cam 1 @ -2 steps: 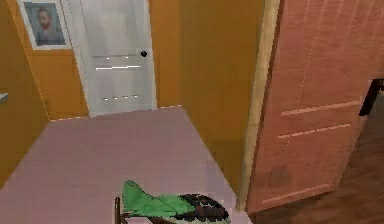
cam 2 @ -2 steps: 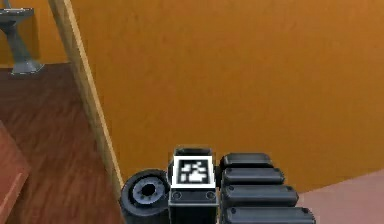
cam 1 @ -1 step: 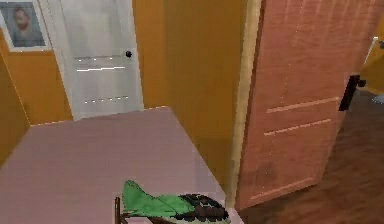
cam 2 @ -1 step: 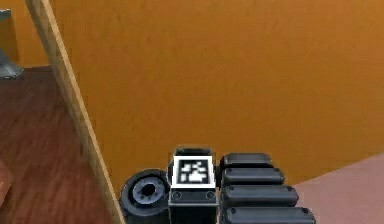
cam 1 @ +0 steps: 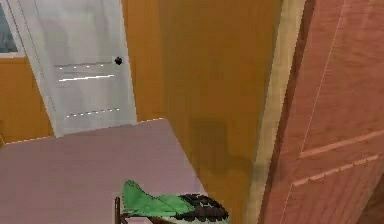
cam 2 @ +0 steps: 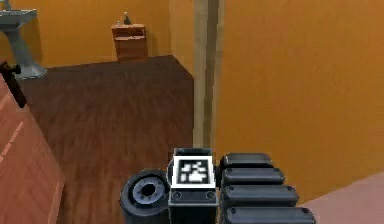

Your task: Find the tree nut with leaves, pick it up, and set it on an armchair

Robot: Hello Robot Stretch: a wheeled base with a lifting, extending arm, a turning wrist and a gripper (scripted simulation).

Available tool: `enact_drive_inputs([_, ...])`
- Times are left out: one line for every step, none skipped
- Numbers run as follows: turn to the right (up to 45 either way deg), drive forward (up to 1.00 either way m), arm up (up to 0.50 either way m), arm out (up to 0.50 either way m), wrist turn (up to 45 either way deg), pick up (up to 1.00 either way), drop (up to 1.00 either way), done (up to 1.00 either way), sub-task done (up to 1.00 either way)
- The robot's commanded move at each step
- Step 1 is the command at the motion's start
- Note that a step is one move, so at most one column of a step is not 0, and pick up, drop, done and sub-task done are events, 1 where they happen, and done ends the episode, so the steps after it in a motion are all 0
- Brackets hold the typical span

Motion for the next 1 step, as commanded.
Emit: enact_drive_inputs([45.0, 0.0, 0.0, 0.0, 0.0, 0.0, 0.0, 0.0, 0.0])
